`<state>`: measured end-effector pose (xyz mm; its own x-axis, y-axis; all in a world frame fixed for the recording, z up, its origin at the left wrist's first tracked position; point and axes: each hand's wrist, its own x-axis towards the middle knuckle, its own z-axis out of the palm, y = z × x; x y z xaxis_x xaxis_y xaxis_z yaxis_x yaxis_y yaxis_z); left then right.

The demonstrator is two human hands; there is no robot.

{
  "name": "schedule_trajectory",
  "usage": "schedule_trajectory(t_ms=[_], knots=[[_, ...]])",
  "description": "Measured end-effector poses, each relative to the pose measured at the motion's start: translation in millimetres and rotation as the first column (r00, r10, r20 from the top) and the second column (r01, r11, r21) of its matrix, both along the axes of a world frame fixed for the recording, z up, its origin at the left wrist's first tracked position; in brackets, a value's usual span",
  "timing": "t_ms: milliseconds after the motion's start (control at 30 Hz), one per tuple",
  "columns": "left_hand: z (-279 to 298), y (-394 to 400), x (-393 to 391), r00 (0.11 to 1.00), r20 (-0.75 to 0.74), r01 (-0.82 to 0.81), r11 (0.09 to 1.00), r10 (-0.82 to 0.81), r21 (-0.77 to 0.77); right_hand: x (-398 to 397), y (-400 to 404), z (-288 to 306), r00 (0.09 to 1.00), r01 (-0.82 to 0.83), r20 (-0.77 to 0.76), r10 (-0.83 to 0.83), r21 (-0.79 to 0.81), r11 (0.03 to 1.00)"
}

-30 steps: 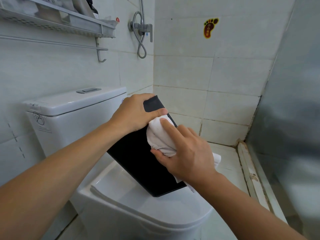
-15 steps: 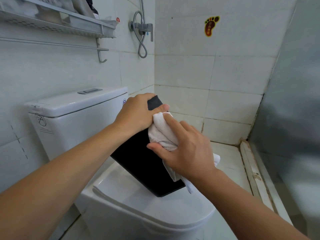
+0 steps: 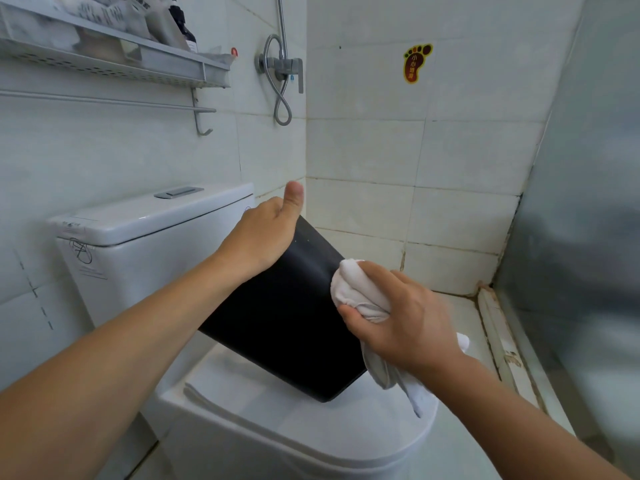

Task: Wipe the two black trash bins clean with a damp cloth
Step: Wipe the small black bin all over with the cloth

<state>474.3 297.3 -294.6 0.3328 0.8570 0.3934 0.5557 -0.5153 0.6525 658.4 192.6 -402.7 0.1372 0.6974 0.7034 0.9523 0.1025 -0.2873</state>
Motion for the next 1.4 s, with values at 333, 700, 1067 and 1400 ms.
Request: schedule_trajectory(t_ms=[333,700,1067,1400], knots=[[-7,-4,-7,0.964,0.15,0.238,0.964,-0.22,-0.118,-20,28,44,0.986,-0.07,-0.152,0.073,0.025,0.997],[5,-21,-2,0.952,0.156,0.293,0.932,-0.264,-0.213,-34,18,51,0.987,-0.136,0.107,0.119,0.17,0.976],[0,-15,-1,0.889,0.139,0.454,0.88,-0.437,-0.139,-10,30,63,0.987,0.056,-0.153,-0.045,0.069,0.996],[8,-23,7,0.919,0.138,0.39,0.899,-0.368,-0.197,-26,12,53,0.99,-0.128,-0.047,0.135,0.126,0.984]])
